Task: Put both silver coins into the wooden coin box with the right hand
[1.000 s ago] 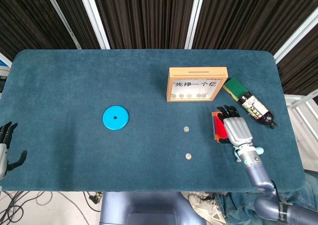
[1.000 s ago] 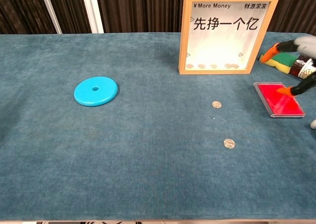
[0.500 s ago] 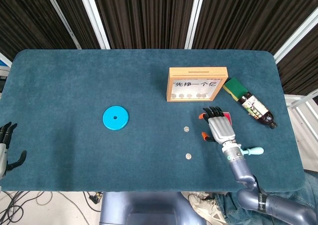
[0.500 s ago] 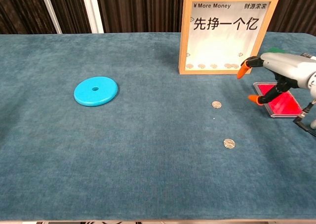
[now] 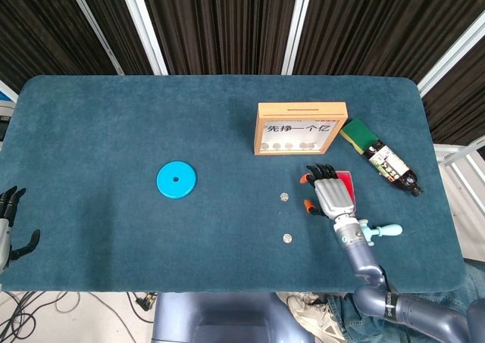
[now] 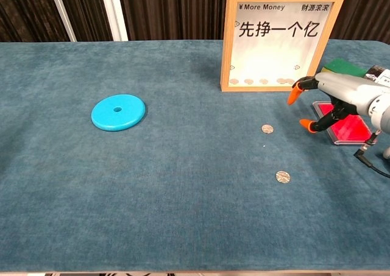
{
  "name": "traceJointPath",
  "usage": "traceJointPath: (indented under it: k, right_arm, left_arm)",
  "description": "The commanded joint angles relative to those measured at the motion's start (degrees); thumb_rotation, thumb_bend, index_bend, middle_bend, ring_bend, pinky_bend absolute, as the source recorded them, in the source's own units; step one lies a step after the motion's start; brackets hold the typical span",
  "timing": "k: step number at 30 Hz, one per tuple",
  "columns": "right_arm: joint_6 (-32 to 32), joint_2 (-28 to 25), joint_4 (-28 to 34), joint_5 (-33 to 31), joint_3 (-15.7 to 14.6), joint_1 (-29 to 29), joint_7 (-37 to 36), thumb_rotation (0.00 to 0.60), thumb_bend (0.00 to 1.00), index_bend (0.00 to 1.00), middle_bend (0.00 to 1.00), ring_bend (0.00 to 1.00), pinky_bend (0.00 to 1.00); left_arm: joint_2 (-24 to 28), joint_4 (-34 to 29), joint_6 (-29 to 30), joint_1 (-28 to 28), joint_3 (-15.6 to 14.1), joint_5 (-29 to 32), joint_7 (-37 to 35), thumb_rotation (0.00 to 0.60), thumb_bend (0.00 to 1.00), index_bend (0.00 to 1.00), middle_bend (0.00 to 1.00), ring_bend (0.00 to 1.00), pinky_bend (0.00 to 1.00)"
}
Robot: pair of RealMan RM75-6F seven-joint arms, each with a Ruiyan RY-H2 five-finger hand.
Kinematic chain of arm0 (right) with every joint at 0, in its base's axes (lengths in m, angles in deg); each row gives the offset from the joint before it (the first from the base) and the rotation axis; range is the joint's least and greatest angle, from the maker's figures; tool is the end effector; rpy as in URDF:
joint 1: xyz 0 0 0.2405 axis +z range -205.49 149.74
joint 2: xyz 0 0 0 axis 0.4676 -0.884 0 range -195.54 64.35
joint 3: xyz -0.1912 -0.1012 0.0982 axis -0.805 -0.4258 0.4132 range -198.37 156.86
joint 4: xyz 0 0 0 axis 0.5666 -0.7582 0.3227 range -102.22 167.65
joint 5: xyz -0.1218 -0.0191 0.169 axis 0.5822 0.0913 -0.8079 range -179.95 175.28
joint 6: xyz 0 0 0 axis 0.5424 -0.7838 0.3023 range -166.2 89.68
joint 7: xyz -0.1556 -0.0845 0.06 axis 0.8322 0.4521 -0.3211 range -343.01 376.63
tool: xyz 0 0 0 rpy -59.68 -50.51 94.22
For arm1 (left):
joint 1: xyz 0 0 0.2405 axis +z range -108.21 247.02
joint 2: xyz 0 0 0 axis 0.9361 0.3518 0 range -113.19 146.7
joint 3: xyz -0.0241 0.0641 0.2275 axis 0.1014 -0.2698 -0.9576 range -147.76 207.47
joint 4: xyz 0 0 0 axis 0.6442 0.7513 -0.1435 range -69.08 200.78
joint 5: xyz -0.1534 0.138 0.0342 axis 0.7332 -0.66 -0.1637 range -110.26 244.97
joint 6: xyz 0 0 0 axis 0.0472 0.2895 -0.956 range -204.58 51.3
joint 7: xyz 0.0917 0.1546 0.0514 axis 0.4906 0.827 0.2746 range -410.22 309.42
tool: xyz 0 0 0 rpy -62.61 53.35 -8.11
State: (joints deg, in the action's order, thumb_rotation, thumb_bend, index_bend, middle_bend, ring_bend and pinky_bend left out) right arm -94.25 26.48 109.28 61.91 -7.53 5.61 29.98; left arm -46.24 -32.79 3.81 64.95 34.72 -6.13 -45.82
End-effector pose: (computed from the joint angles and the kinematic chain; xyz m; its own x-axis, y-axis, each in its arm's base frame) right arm -0.1943 -0.3709 -0.0229 0.3201 -0.2591 0.9113 -0.9450 -0.1554 0.2877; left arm -0.3136 0.2219 0.1511 0.3498 0.0707 0.9342 0.9139 0.1938 -0.3568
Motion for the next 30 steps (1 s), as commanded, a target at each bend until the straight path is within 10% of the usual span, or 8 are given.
traceJointPath:
  k: [1, 30]
  right_arm:
    - [-0.6, 0.7, -0.5, 0.5, -0.5, -0.2, -0.5, 0.600, 0.47, 0.37, 0.13, 0.00, 0.00]
    - [0.7, 5.4, -3.7, 2.5, -1.7, 2.0, -2.9, 0.600, 0.47, 0.38, 0.13, 0.00, 0.00]
  left_arm:
    - [0.0, -0.1, -0.1, 0.0, 0.0, 0.1, 0.0, 0.600, 0.36, 0.06, 0.00, 0.00, 0.00]
    - [0.4, -0.5, -0.5, -0.1, 0.1, 0.9, -0.6, 0.600, 0.36, 0.06, 0.00, 0.00, 0.00]
